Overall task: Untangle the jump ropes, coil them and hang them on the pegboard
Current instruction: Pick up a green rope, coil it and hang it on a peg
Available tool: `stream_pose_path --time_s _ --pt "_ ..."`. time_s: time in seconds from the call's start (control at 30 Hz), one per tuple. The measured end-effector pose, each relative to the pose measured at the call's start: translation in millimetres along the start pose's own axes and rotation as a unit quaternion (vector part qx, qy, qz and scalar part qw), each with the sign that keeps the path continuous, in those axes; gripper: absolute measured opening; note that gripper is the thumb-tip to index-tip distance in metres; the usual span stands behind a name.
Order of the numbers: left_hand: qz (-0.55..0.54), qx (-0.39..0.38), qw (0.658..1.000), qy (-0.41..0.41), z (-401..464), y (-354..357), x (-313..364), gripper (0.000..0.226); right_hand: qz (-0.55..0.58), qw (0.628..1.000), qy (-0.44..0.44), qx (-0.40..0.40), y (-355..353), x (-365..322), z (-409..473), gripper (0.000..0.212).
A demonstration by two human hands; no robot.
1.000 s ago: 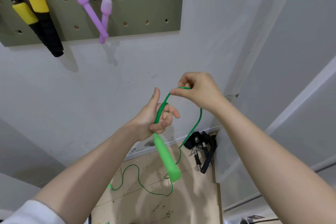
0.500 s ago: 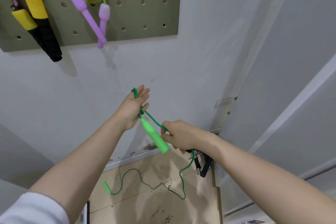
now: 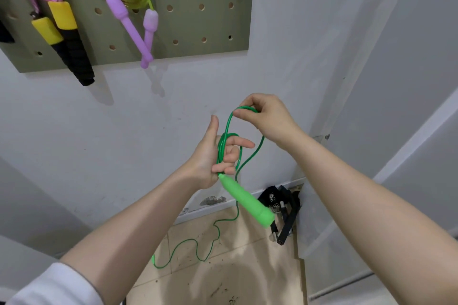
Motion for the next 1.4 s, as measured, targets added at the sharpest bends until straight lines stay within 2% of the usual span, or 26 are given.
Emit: stream_pose_path --time_s 0.07,0.17,0.23,0.3,0.37,0.5,0.6,0.67,0.73,0.77,0.83,0.9,0.97,1.0,1.03,1.1,1.17,1.23,1.27,1.3,1.33,1.4 --pt "-0.025 -0.059 0.998 -0.007 -9 9 5 0.080 0.002 1.000 0.014 -0.012 4 11 0 0.022" --pt "-0.036 -0.077 0.993 0.078 -13 14 13 0.050 0.009 0.995 0.043 -0.087 23 31 -14 0.022" --pt "-0.026 -0.035 0.991 0.128 -11 9 18 0.042 -0.021 0.984 0.068 -0.163 42 40 -32 0.028" --pt "-0.020 0.009 0.989 0.146 -8 0 20 0.043 -0.049 0.962 0.091 -0.254 58 41 -49 0.030" --pt "-0.011 0.041 0.987 0.153 -3 -13 20 0.048 -0.090 0.943 0.075 -0.313 65 34 -58 0.031" --pt "0.074 0.145 0.973 0.164 9 -52 20 0.061 -0.156 0.912 0.006 -0.379 52 11 -60 0.031" --pt "0.151 0.188 0.959 0.146 10 -76 18 0.060 -0.101 0.912 -0.006 -0.397 29 -6 -55 0.017" --pt "0.170 0.183 0.962 0.109 6 -78 13 0.053 -0.035 0.921 -0.026 -0.386 15 -19 -52 0.010" --pt "0.220 0.154 0.962 0.051 -1 -67 8 0.042 -0.003 0.941 -0.056 -0.332 6 -26 -45 0.016" --pt "0.227 0.121 0.966 0.019 -4 -57 4 0.050 0.003 0.954 -0.061 -0.293 3 -27 -40 0.020" --pt "0.176 0.019 0.984 -0.026 -12 -34 -2 0.074 0.030 0.978 -0.042 -0.203 -1 -23 -29 0.022" --pt "0.111 -0.063 0.991 -0.029 -18 -15 -1 0.090 0.074 0.993 0.009 -0.096 -1 -13 -20 0.020" --pt "0.073 -0.113 0.991 -0.015 -24 -3 6 0.089 0.108 0.993 0.051 -0.021 3 1 -17 0.021" --pt "0.065 -0.132 0.989 -0.007 -29 2 8 0.082 0.102 0.993 0.058 -0.018 6 8 -19 0.023" --pt "0.065 -0.147 0.987 -0.001 -34 5 9 0.070 0.084 0.994 0.054 -0.035 11 12 -23 0.024" --pt "0.083 -0.168 0.982 0.022 -45 14 8 0.045 0.065 0.989 0.045 -0.121 27 17 -35 0.022" --pt "0.105 -0.146 0.982 0.065 -47 16 8 0.031 0.008 0.978 0.058 -0.201 41 11 -48 0.021" --pt "0.118 -0.051 0.985 0.114 -39 11 14 0.036 -0.110 0.960 0.032 -0.256 53 12 -56 0.015" --pt "0.115 0.004 0.984 0.133 -32 4 18 0.039 -0.185 0.939 0.015 -0.290 58 13 -61 0.023" --pt "0.104 0.049 0.983 0.145 -24 -5 20 0.043 -0.244 0.912 -0.006 -0.331 61 16 -65 0.043" --pt "0.092 0.084 0.981 0.151 -17 -14 21 0.048 -0.251 0.890 -0.003 -0.380 61 17 -70 0.057" --pt "0.113 0.138 0.970 0.163 -5 -37 21 0.057 -0.180 0.867 0.029 -0.464 56 15 -80 0.060"
Point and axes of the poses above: each hand's wrist, its own z-axis towards the middle knuckle, its own y-axis out of the palm, x = y × z, the point moved 2 cm from there along z, towards the middle knuckle, and after that the axes turned 12 degrees about -z, right-handed, at the moved point
